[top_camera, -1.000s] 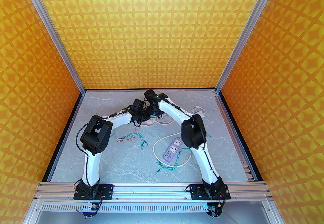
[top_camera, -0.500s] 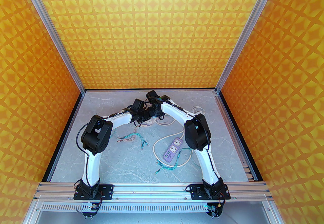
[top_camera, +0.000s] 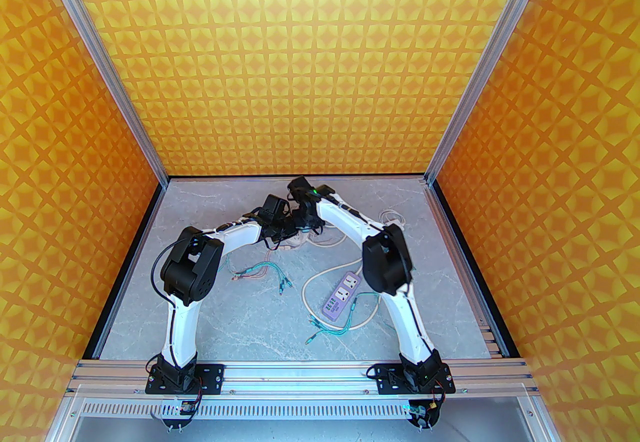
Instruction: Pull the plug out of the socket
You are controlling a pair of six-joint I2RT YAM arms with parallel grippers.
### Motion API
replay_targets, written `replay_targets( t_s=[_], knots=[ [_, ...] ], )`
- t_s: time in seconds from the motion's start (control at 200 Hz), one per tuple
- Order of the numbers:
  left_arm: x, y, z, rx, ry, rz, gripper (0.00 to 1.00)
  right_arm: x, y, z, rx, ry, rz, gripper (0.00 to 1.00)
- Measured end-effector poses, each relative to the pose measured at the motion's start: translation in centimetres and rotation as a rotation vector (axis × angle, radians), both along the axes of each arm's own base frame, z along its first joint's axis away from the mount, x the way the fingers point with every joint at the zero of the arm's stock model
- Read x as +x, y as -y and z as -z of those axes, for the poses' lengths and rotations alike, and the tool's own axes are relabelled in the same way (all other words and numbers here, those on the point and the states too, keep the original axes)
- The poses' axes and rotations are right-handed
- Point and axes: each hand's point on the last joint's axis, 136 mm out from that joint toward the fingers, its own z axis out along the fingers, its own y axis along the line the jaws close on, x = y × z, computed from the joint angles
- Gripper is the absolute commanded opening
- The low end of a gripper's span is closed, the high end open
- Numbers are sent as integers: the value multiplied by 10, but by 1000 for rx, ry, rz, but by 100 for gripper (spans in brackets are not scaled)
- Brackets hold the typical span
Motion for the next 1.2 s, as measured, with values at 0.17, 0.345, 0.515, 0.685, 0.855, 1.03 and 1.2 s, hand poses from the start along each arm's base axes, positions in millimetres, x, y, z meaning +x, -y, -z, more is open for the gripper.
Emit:
replay_targets(
  t_s=[0.17,0.345,0.515,0.685,0.855,1.03,1.2],
  knots=[
    [-1,3,0,2,-5,9,0,3,0,-3,-14,-3,2,28],
    [4,2,-2,6,15,-4,0,14,-4,-2,-60,-49,-20,27],
    [4,2,1,11,12,-5,0,12,-3,-1,-56,-52,-19,28],
    [3,3,2,9,9,3,0,10,0,-2,-45,-22,-16,28],
    [3,4,2,6,10,5,0,11,0,-2,-44,-14,-14,27],
    [3,3,-6,-6,31,4,0,10,0,-3,-45,-17,-15,27],
    [-8,-6,-8,-3,33,-1,6,3,-7,2,-24,-43,-43,27]
  ],
)
